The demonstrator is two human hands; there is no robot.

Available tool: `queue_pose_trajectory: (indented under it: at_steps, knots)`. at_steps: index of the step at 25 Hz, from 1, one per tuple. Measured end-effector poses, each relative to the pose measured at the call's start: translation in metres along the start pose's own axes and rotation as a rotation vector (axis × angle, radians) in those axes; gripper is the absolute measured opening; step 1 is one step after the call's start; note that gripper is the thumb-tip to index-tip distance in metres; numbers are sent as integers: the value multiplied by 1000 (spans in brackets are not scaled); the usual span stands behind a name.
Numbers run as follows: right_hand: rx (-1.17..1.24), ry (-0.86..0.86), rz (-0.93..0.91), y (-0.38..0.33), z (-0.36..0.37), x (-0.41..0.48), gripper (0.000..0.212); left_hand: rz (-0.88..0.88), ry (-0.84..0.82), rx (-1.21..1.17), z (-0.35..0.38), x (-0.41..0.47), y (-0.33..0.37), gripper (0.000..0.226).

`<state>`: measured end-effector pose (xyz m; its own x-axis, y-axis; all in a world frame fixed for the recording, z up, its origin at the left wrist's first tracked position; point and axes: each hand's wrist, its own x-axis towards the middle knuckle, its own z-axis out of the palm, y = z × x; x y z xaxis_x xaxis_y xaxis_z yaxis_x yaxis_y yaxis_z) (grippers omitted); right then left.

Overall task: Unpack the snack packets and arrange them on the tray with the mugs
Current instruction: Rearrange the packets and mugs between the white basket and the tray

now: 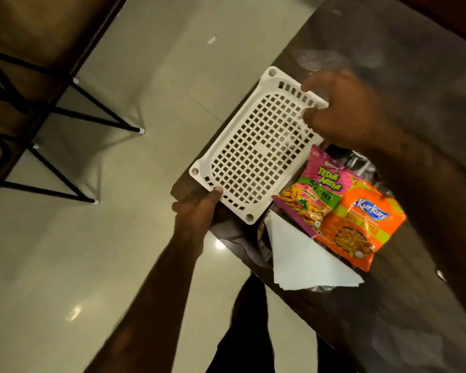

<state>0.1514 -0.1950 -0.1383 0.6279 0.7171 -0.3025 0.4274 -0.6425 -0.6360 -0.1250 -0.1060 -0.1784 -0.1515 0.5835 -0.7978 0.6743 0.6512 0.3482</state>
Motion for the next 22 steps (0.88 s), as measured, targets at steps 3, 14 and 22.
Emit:
queue_pose_trajectory:
  at_steps: [3, 14, 22]
  knots:
    - [-169, -200, 91, 8, 17, 38, 57, 26, -49, -49, 7, 6, 1, 61]
    - [-268, -300, 48, -15, 62, 10, 68, 168, 8, 122, -18, 19, -25, 43]
    - [-257, -314, 36, -16, 56, 10, 67, 187, -35, 191, -23, 28, -12, 44]
